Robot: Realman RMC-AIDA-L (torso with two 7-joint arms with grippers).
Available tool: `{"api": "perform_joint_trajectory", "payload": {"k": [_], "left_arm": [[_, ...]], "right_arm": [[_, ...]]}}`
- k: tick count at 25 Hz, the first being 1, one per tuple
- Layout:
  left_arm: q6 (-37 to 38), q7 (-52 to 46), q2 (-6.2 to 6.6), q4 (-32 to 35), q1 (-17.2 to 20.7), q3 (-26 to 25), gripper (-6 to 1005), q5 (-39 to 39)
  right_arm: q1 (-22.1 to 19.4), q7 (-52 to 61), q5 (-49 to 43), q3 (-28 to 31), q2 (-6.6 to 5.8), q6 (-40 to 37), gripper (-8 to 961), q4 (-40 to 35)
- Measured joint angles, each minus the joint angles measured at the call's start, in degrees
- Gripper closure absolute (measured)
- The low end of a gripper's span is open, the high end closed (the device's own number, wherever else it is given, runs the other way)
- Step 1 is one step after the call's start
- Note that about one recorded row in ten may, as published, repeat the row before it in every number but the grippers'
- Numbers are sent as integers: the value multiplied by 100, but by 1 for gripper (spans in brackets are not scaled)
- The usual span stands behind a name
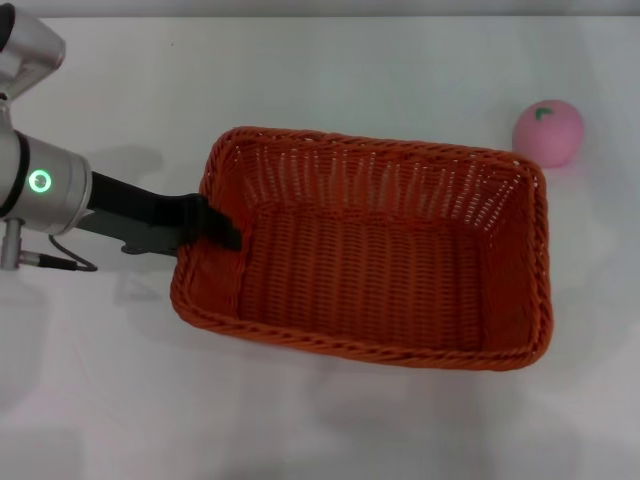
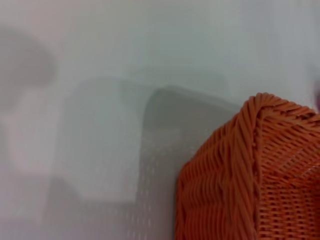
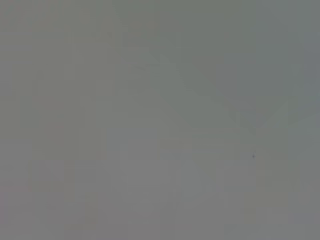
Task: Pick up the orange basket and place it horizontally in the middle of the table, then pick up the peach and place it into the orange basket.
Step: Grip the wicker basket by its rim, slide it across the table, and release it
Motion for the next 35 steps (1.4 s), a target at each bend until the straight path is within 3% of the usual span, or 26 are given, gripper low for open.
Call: {"api": "perform_joint_trajectory", "payload": {"k": [3, 12, 35], "left_arm": [[2, 47, 2, -11, 50, 4, 765, -174], [-243, -10, 1, -406, 380, 5, 513, -619], [-602, -366, 27, -1115, 1217, -13, 521, -947]], "right_arm": [[-2, 0, 0, 1, -20, -42, 96, 0], [7, 0, 0, 1, -68, -61, 97, 18], [96, -27, 0, -61, -84, -68, 97, 2]]}}
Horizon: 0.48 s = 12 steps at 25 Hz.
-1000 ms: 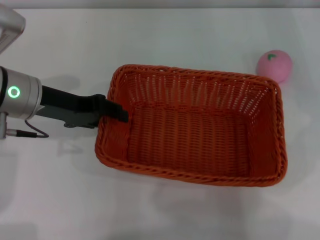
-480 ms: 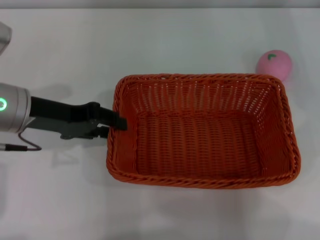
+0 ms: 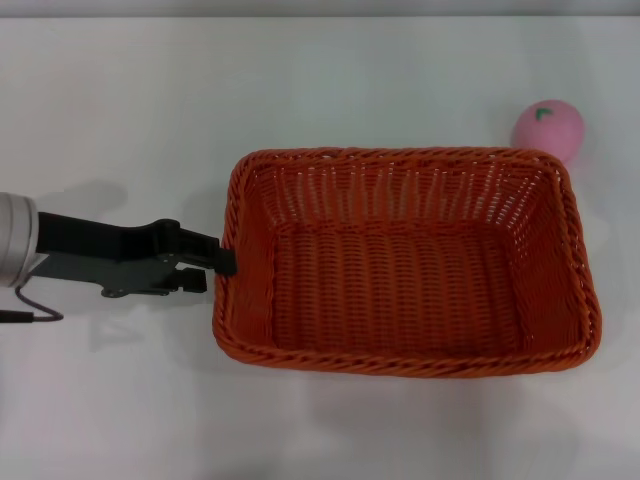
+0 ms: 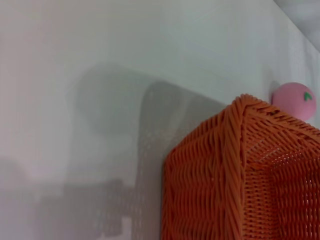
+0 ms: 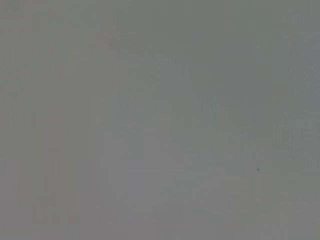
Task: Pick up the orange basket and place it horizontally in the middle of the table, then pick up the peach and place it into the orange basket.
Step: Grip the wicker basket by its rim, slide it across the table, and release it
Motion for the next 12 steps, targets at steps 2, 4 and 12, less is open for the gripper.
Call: {"api": "perform_joint_trajectory", "payload": {"k": [2, 4, 12], "left_arm": [[-37, -45, 0, -120, 90, 5, 521, -1], [-81, -88, -5, -272, 196, 9, 521, 3], [-89, -296, -3, -844, 497, -22, 521, 23]], "right_arm": [[-2, -7, 0, 0, 0, 0, 97, 8], [-8, -10, 0, 0, 0, 0, 97, 4], [2, -36, 0, 0, -1, 0, 96, 15]]}}
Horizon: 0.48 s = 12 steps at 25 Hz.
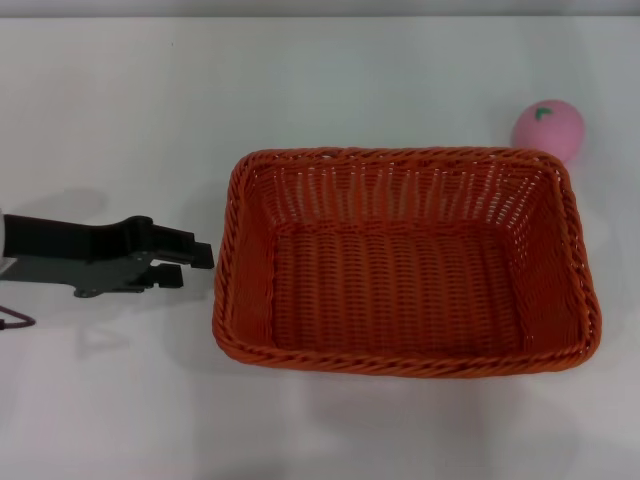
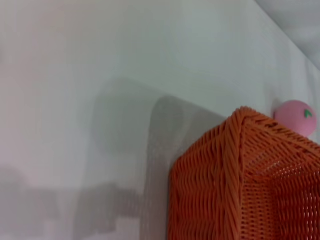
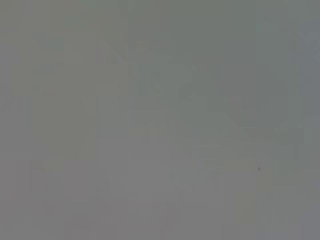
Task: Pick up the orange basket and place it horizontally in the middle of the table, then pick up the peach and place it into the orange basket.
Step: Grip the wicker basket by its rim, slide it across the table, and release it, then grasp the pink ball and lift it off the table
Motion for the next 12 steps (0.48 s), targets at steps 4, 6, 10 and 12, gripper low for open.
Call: {"api": "perform_joint_trajectory", "payload": {"k": [4, 6, 10, 12], "left_arm": [[-5, -125, 17, -240, 134, -94, 521, 84], [-6, -138, 19, -246, 143, -135, 521, 137], [-38, -240, 18, -272, 138, -297, 521, 363], [-74, -269, 16, -287, 140, -425, 521, 448]], "right_arm": [[-2, 0, 0, 1, -17, 0, 97, 3], [-9, 0, 0, 0, -26, 0, 97, 1], [-11, 1, -7, 0, -40, -13, 96, 8], [-12, 1, -9, -16, -45, -81, 96, 17]]}}
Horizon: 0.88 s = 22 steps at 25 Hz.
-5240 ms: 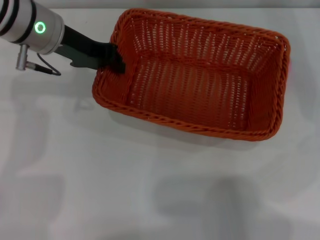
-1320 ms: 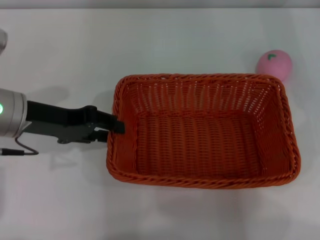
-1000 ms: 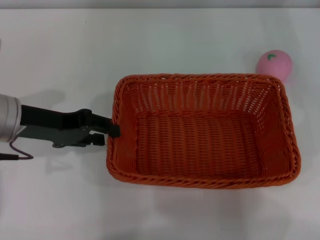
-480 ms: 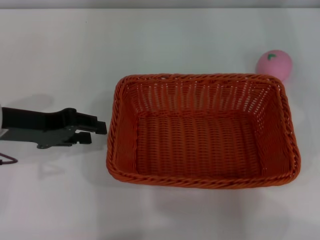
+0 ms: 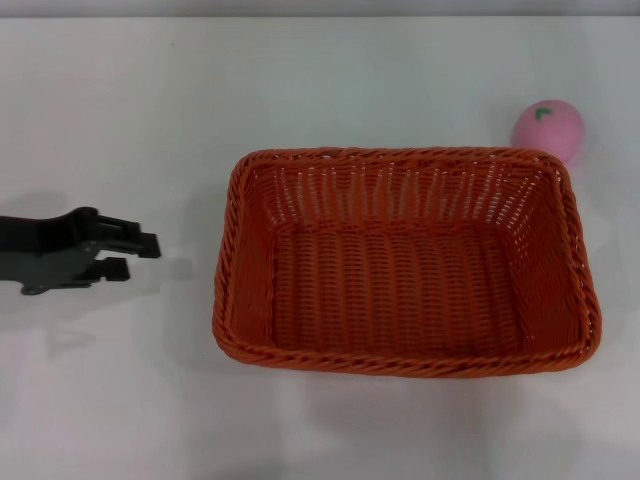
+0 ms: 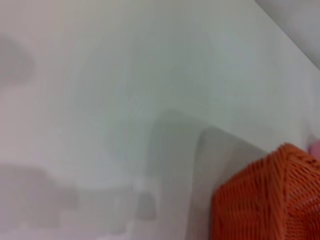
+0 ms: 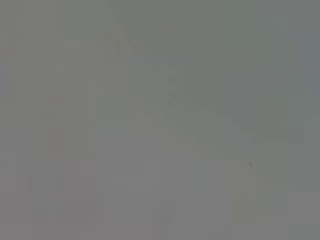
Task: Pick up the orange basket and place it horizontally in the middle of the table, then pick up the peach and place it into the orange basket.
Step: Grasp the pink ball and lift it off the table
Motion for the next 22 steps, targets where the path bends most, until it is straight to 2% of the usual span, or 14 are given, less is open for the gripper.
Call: {"api": "perform_joint_trajectory", "payload": {"k": [9, 16, 22], "left_arm": [[-133, 37, 7, -88, 233, -535, 521, 211], [-302, 131, -1, -615, 562, -996, 520, 385], [-426, 252, 2, -874, 580, -1212, 520, 387]], "right_arm": [[-26, 13, 0, -125, -28, -271, 97, -9], [-34, 184, 0, -312, -34, -278, 97, -42], [-106, 949, -17, -1086, -205, -290, 96, -167]]}}
